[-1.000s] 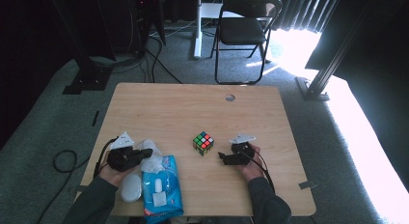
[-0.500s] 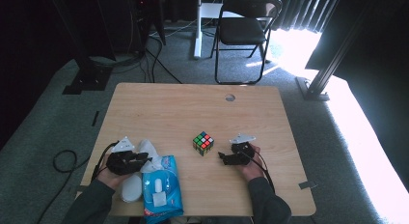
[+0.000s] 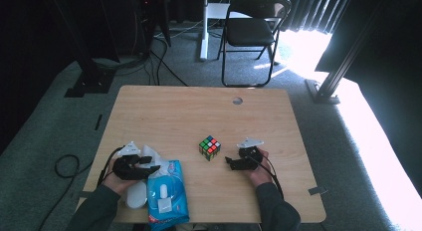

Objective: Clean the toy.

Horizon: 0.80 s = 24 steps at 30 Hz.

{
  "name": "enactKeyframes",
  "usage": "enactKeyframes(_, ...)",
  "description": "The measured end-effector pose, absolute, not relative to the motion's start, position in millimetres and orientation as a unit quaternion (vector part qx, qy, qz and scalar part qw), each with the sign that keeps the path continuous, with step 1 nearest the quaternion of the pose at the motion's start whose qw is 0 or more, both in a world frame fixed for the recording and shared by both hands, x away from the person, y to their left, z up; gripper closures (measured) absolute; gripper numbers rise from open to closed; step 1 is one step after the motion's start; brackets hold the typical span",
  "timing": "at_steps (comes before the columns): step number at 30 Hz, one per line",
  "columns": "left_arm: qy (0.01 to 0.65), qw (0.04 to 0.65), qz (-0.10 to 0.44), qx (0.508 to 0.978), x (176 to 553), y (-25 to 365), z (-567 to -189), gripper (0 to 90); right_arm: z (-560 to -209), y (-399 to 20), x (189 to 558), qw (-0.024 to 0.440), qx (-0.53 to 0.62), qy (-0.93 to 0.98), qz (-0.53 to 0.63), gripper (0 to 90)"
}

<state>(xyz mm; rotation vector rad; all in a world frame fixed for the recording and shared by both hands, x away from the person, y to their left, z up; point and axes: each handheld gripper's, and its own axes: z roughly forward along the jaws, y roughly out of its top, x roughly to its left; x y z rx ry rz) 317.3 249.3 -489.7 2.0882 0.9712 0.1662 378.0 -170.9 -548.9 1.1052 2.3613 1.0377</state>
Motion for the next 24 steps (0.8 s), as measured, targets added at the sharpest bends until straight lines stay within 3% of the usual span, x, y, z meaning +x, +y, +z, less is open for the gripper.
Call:
enactKeyframes(4,0.389,0.411,0.045,0.823,320.0,251.9,-491.8,43.2,-548.9,-170.9,378.0,0.167,0.388,0.830,0.365,20.8)
enactKeyframes(9,0.383,0.417,0.026,0.824,321.4,252.0,-491.0,55.0,-548.8,-170.9,378.0,0.167,0.388,0.830,0.365,20.8)
enactKeyframes(18,0.386,0.409,0.073,0.824,322.9,252.5,-483.8,82.8,-548.9,-170.9,378.1,0.167,0.388,0.830,0.365,20.8)
enactKeyframes(24,0.387,0.406,0.102,0.822,324.7,250.1,-478.0,86.6,-548.8,-170.8,378.1,0.167,0.388,0.830,0.365,20.8)
